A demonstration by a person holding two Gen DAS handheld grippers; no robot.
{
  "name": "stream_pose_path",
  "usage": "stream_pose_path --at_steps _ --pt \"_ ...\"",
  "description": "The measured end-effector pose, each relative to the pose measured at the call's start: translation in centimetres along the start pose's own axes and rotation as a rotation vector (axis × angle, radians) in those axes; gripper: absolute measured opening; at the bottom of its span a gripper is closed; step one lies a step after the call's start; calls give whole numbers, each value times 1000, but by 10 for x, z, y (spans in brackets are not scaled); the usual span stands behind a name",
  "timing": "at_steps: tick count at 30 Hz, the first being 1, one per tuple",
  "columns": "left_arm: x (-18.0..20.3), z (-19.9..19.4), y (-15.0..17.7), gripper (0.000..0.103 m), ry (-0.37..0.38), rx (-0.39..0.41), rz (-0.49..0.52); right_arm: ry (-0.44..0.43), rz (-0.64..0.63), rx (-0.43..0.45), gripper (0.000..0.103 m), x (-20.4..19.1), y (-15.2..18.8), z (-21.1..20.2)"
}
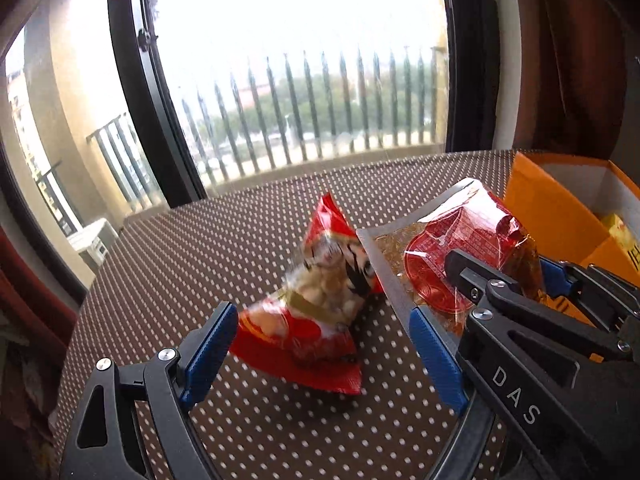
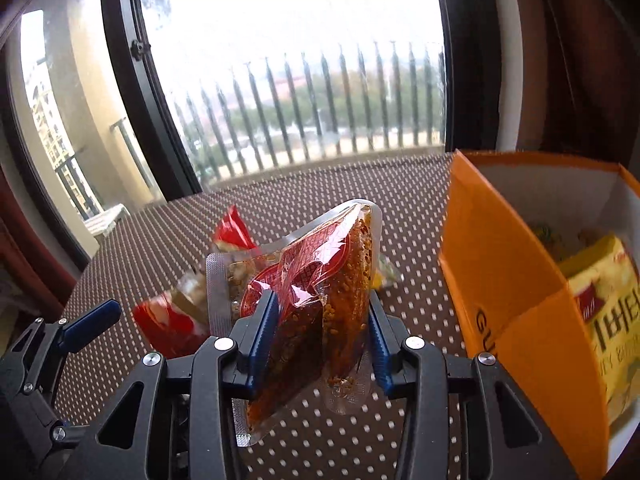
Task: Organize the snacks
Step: 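Grasp the red-and-white cartoon-face bag with the left tool while the right tool holds its packet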
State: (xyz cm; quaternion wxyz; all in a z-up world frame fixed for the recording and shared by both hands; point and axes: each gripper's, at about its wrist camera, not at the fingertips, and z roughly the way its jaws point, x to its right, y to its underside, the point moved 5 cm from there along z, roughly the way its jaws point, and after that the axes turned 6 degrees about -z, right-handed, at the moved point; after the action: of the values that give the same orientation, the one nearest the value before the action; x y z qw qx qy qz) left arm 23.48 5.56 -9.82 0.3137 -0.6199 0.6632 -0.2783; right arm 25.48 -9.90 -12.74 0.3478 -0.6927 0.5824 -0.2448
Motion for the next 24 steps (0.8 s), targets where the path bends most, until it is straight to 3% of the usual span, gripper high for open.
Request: stream_pose_path --at_steps 6,13,24 --pt "2 12 -22 89 -9 18 13 6 30 43 45 3 -22 7" --pt "5 44 -33 89 -16 -30 35 16 65 6 45 15 -31 40" --pt "9 81 -22 92 29 -74 17 26 47 -48 44 22 -26 62"
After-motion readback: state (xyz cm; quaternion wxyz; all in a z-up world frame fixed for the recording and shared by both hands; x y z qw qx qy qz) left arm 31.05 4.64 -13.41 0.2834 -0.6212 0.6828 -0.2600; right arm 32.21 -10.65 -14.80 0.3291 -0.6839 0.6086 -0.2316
